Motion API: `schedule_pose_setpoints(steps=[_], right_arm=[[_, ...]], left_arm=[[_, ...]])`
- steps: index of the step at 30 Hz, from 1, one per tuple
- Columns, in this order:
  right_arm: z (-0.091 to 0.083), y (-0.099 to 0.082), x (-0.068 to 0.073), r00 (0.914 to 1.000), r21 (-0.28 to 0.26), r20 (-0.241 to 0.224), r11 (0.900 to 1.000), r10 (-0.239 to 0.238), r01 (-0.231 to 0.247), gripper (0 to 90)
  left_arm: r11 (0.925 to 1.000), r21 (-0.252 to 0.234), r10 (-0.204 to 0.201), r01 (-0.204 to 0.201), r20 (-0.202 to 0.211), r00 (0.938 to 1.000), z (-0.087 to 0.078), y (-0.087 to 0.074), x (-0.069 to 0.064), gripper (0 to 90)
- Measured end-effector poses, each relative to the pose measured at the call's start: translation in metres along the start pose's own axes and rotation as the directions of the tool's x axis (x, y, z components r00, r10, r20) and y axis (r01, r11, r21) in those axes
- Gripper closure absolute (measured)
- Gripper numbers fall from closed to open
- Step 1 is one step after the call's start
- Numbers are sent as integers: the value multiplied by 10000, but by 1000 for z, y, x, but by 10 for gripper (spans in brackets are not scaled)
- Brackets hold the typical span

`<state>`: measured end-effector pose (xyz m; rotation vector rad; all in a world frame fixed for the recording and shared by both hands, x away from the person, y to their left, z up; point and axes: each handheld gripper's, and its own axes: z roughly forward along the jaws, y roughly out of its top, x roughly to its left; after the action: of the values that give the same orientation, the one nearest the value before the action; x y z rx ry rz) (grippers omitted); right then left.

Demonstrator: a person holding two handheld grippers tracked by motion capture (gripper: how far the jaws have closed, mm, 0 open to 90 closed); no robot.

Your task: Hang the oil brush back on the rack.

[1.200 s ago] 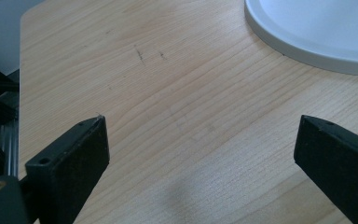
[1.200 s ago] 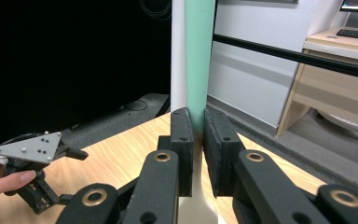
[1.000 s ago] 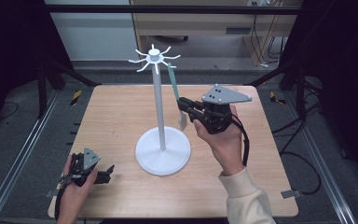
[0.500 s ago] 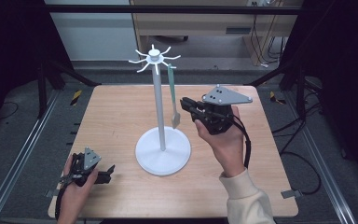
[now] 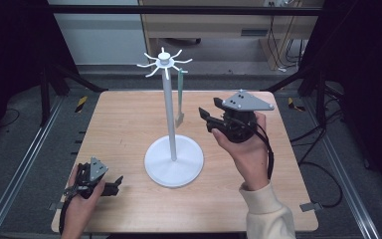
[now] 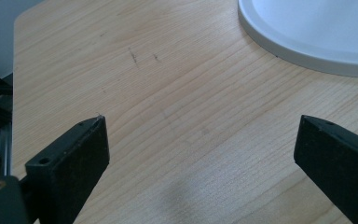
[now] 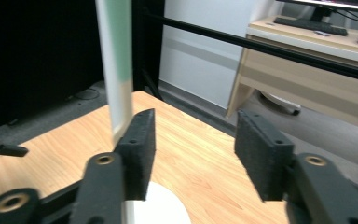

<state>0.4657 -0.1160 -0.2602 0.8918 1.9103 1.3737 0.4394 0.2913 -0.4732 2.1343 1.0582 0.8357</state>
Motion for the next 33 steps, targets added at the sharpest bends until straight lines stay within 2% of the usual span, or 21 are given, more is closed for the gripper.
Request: schedule_pose_setpoints(steps=[7, 17, 21, 26, 33], right_arm=[[-2, -2, -8, 9987, 12, 368, 9994, 340, -341, 304], [-11, -6, -25, 9967, -158, 754, 9994, 305, -294, 186], [-15, -8, -32, 9957, -256, 819, 9988, 442, -422, 134], [-20, -10, -40, 9916, -411, 1158, 9977, 581, -537, 126], [-27, -15, -52, 9853, -331, 1538, 9970, 745, -702, 132]], left_arm=[[10000, -23, -5, 5, 11, 10000, 0, 0, 0, 28], [10000, 2, 9, -9, 73, 10000, 1, 0, 0, 28], [10000, 6, 30, -30, 74, 10000, 1, 0, 0, 28], [10000, -14, -14, 14, 77, 10000, 1, 0, 0, 28], [10000, -17, -8, 8, 54, 10000, 0, 0, 0, 28]])
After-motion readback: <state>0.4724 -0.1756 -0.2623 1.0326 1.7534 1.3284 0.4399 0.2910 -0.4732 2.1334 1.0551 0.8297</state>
